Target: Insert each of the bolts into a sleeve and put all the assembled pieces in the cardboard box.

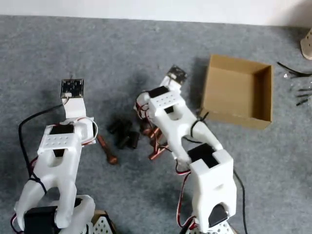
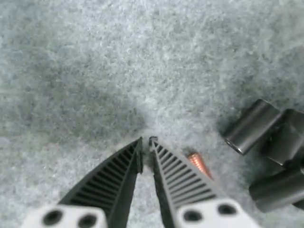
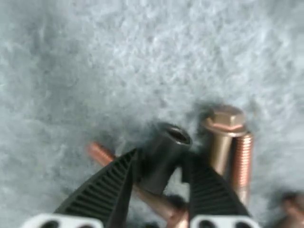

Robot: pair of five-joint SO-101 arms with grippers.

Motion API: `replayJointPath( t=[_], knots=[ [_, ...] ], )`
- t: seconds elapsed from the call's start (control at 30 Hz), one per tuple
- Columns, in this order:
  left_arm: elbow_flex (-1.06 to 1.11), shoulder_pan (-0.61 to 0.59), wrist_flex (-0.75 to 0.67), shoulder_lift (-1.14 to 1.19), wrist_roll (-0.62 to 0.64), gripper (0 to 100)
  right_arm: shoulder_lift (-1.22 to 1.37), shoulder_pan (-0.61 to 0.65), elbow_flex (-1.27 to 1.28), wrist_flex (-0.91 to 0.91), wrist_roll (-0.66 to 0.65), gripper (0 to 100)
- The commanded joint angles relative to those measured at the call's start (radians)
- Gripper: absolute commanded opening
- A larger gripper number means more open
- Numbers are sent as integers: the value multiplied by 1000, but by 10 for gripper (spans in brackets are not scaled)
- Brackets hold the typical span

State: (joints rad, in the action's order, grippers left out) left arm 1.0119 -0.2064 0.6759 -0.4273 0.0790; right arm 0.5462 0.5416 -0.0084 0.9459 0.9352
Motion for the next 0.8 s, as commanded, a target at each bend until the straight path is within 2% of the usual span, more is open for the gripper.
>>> replayJointPath(
  t=[0.0, 0.33, 0.5, 0.77],
  knots=[
    [-18, -8, 6, -22, 2, 46, 27, -10, -22, 10, -186, 3],
    [-18, -8, 5, -22, 2, 46, -19, 21, -226, 288, -371, 5],
    [-18, -7, 3, -22, 5, 46, -134, 22, -254, 311, -482, 5],
    [-18, -7, 3, -22, 5, 46, -394, 13, -85, 309, -609, 5]
  ],
)
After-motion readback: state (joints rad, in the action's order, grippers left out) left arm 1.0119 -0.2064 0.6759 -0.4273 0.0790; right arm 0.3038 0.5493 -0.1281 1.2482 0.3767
